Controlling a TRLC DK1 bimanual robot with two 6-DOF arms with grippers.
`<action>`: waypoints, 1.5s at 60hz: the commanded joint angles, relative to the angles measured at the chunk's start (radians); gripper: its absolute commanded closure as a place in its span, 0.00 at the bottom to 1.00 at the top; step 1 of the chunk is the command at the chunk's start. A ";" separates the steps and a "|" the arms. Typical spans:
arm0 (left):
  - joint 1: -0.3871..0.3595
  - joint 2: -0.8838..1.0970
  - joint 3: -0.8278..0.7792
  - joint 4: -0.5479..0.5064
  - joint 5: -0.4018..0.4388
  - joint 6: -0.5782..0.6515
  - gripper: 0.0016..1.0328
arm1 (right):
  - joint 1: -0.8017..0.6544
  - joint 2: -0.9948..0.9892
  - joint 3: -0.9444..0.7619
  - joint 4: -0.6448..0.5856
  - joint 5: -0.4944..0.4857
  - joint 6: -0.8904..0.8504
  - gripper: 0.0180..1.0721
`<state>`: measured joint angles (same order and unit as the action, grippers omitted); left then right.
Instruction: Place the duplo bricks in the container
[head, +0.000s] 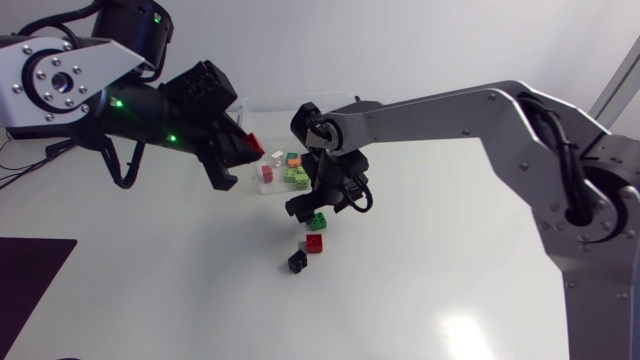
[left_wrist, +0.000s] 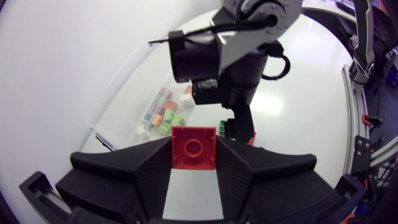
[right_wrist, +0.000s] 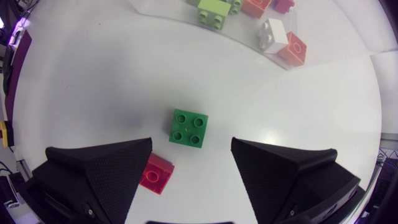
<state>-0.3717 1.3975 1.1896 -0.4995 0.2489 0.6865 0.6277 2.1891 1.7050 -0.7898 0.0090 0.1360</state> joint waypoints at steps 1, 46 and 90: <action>0.028 -0.018 0.045 0.047 0.004 -0.053 0.75 | 0.012 0.061 0.050 -0.031 0.016 0.045 0.17; 0.131 0.136 0.111 0.377 0.004 -0.281 0.75 | -0.006 0.175 0.131 -0.078 0.046 0.103 0.65; 0.076 0.615 0.513 0.400 -0.114 -0.410 0.06 | -0.131 -0.301 -0.021 -0.026 0.034 0.020 0.66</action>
<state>-0.2924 1.9652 1.6615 -0.0742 0.1455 0.3054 0.5152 1.9202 1.6844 -0.8299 0.0494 0.1749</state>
